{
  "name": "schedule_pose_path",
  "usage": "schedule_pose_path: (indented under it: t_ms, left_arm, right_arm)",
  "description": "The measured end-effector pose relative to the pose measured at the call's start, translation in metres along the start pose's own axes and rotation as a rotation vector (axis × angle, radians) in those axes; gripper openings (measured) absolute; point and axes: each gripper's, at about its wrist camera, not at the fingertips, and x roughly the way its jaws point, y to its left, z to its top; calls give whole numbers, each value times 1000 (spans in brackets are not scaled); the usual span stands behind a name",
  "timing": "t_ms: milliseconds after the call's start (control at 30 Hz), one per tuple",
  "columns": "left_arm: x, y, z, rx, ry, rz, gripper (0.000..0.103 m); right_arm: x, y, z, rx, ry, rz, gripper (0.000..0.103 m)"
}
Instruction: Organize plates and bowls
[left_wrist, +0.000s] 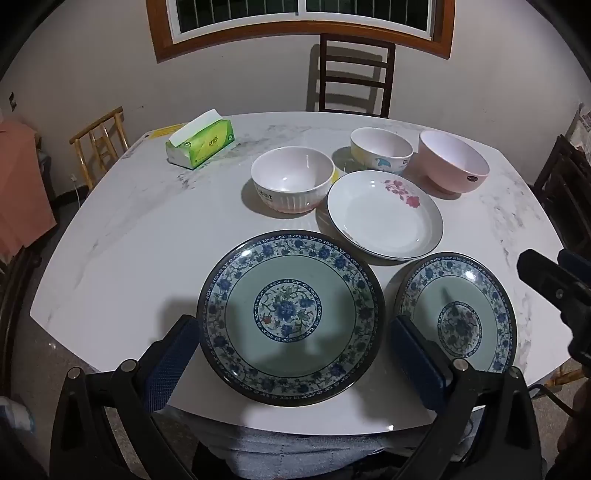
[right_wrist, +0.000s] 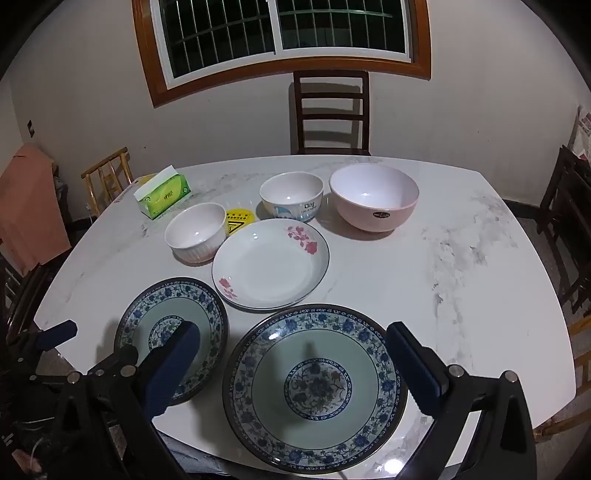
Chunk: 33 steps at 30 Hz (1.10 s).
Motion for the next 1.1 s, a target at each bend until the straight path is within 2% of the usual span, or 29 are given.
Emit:
schedule_pose_path:
  t_ms: [133, 300, 500, 867, 1100]
  left_arm:
    - [-2, 1, -2, -6, -29, -2, 102]
    - [2, 3, -2, -10, -13, -16, 102]
    - [5, 3, -3, -29, -32, -20, 102]
    - [3, 5, -2, -32, -37, -17, 102]
    - [6, 9, -2, -35, -43, -15, 102]
  right_arm:
    - [-1, 1, -3, -3, -17, -4, 103]
    - [-5, 4, 3, -9, -24, 13, 103]
    - [-9, 4, 6, -16, -37, 31, 103]
    - [-7, 12, -1, -76, -65, 7, 103]
    - [-2, 16, -2, -89, -53, 12, 103]
